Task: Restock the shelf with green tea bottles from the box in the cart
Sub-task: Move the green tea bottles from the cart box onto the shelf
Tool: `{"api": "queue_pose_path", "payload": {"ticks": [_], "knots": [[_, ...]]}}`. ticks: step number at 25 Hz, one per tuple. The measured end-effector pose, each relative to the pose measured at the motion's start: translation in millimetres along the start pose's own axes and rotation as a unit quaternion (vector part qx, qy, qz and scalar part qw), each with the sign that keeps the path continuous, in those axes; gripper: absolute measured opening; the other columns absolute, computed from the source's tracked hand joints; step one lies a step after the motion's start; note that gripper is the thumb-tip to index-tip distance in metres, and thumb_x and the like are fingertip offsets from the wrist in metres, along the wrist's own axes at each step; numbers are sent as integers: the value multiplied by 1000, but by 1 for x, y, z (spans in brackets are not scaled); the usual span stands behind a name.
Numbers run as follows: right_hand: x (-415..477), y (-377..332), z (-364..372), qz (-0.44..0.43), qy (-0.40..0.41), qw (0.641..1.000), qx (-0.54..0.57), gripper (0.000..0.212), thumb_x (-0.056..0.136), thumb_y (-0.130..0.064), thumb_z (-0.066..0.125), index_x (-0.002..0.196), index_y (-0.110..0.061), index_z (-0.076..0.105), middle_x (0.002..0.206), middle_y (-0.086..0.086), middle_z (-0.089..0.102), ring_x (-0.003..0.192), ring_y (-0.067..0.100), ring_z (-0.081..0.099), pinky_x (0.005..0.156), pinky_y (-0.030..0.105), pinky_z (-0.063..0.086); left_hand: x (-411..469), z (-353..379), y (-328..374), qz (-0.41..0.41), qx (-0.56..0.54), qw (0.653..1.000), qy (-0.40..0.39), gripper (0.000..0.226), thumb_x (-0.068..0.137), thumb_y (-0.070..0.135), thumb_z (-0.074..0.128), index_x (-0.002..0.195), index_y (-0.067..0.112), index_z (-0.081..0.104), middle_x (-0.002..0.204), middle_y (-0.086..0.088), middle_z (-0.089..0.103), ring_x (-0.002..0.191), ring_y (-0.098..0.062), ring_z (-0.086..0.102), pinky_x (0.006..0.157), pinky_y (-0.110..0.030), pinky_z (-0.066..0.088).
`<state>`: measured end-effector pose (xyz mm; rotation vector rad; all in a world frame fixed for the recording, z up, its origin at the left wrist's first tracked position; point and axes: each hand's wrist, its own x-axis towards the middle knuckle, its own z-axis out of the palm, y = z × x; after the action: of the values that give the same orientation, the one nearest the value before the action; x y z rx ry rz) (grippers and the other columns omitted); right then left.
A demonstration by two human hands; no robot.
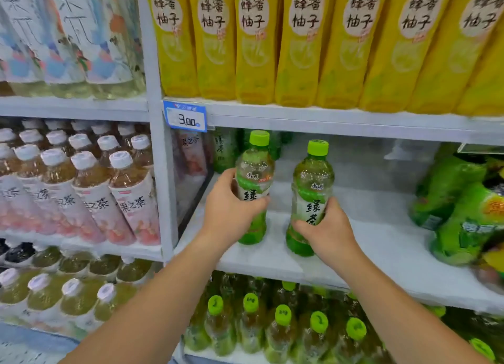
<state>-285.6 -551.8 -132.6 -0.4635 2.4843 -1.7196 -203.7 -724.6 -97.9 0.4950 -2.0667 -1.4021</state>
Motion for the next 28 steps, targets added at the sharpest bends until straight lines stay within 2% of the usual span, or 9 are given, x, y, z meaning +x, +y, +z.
{"api": "queue_pose_path", "payload": {"ticks": [6, 9, 11, 13, 16, 18, 20, 24, 28], "knots": [[16, 22, 10, -66, -3, 997, -26, 48, 71, -27, 86, 92, -41, 45, 94, -20, 58, 83, -7, 56, 59, 15, 40, 12, 16, -36, 57, -42, 997, 27, 47, 73, 23, 89, 110, 32, 63, 98, 14, 74, 88, -1, 69, 85, -44, 60], [6, 36, 0, -96, -31, 994, -43, 54, 69, -41, 87, 102, -50, 45, 104, -27, 59, 94, -13, 56, 68, 10, 41, 9, 6, -51, 73, -17, 997, -15, 61, 67, 35, 93, 116, 42, 57, 103, 25, 70, 92, 9, 65, 81, -29, 58], [1, 47, -6, -111, -33, 991, -73, 51, 71, -47, 84, 105, -52, 47, 106, -32, 60, 96, -21, 54, 66, 7, 44, 5, -2, -67, 68, 48, 994, -66, 68, 64, 39, 94, 119, 49, 55, 105, 29, 67, 96, 10, 62, 76, -17, 53], [3, 54, -6, -132, -31, 987, -92, 40, 75, -47, 82, 103, -49, 54, 104, -35, 65, 93, -20, 58, 66, 3, 46, 3, -4, -81, 69, 90, 991, -67, 56, 67, 36, 92, 113, 46, 61, 99, 26, 69, 90, 7, 65, 67, -10, 51], [19, 57, 5, -148, -29, 985, -82, 34, 77, -40, 82, 103, -43, 61, 102, -36, 66, 91, -10, 65, 75, 15, 52, 9, -2, -90, 75, 124, 989, -31, 47, 66, 39, 93, 103, 42, 63, 89, 23, 71, 83, 13, 63, 62, -6, 49], [36, 56, 13, -147, -27, 985, -82, 32, 79, -38, 81, 104, -44, 61, 99, -33, 68, 91, -11, 65, 76, 18, 54, 20, 0, -90, 69, 133, 988, -35, 48, 66, 38, 94, 99, 39, 59, 89, 22, 70, 81, 13, 63, 63, -9, 51], [58, 55, 21, -143, -29, 985, -94, 30, 81, -39, 80, 102, -45, 59, 96, -30, 69, 89, -13, 63, 74, 14, 51, 41, 4, -91, 62, 133, 988, -45, 46, 67, 34, 94, 98, 36, 60, 91, 20, 70, 80, 9, 65, 68, -13, 53], [107, 51, 39, -137, -22, 986, -92, 32, 83, -36, 79, 106, -40, 57, 100, -24, 67, 89, -8, 63, 72, 12, 47, 86, 16, -95, 48, 112, 992, -29, 44, 69, 22, 93, 105, 18, 69, 95, 9, 75, 85, -7, 71, 79, -34, 61], [158, 50, 62, -119, -11, 989, -87, 34, 85, -31, 78, 111, -30, 56, 104, -11, 67, 97, 12, 65, 84, 28, 50, 126, 32, -110, 31, 84, 996, -2, 40, 70, 15, 93, 106, 10, 75, 94, -1, 78, 87, -17, 74, 85, -41, 60]]}}
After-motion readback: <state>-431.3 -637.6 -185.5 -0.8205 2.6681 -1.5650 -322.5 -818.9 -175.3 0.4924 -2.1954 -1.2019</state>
